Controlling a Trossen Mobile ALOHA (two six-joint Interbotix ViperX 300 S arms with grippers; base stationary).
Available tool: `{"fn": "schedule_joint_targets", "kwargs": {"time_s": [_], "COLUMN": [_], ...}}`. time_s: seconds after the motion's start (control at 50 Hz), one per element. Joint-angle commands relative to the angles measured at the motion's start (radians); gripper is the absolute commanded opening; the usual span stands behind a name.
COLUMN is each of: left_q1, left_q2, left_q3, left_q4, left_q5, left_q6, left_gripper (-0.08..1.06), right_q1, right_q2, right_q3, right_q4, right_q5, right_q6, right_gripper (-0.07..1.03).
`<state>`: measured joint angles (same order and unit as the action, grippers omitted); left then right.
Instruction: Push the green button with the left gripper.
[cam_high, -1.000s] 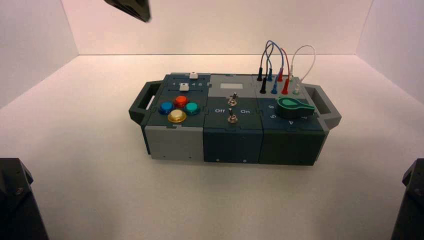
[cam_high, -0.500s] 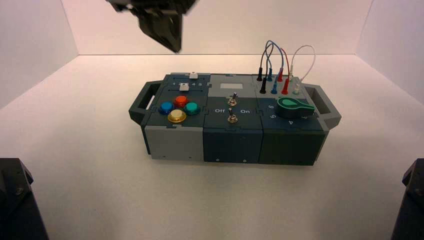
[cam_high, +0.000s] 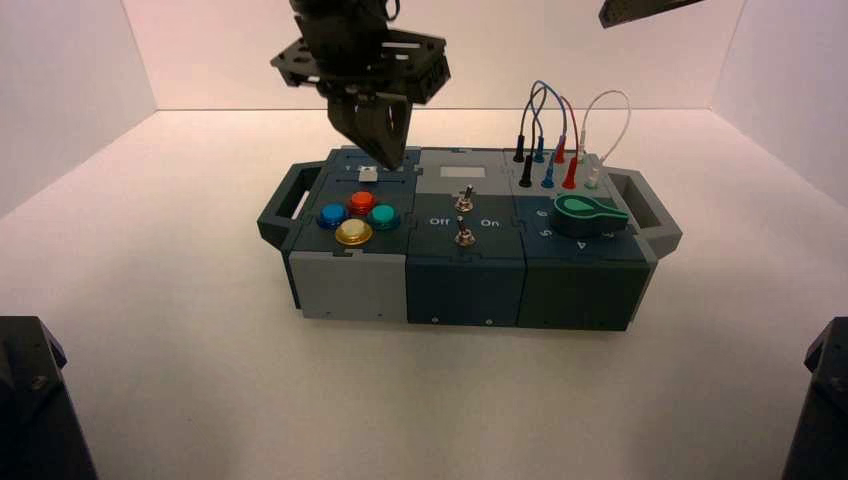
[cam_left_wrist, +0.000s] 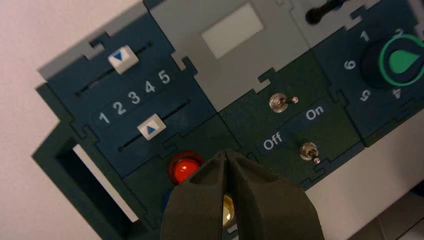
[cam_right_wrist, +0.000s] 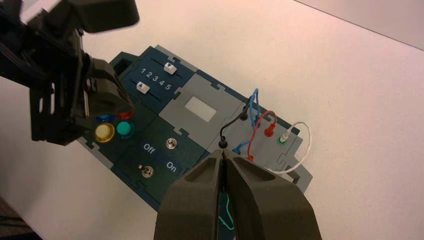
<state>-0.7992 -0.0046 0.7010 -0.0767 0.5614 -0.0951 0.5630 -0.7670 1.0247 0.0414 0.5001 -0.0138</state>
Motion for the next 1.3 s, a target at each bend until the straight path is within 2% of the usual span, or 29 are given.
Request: {"fn": "schedule_joint_targets", "kwargs": {"time_s": [0.02,0.86,1.3], "left_q1": [-0.005,-0.02,-0.029], "left_q2": [-0.006,-0.002,0.083], "left_q3": [-0.017,0.029,0.029], "left_q4": [-0.002,-0.003,-0.003], "left_q5": [-0.005,0.023,0.02], "left_q6": [-0.008,-0.006,-0.003], "left_gripper": [-0.03,-0.03,-0.03], "right_q1": [0.008,0.006,0.006], "right_q2": [0.0,0.002,0.002], "right_q3": [-0.025,-0.026,-0.026], "right_q4": [0.002,-0.003,-0.005], "right_q5": [-0.011,-0.009,-0.012], "right_q6": [-0.002,-0.002,-0.002], "right_gripper": [-0.02,-0.02,-0.02]}}
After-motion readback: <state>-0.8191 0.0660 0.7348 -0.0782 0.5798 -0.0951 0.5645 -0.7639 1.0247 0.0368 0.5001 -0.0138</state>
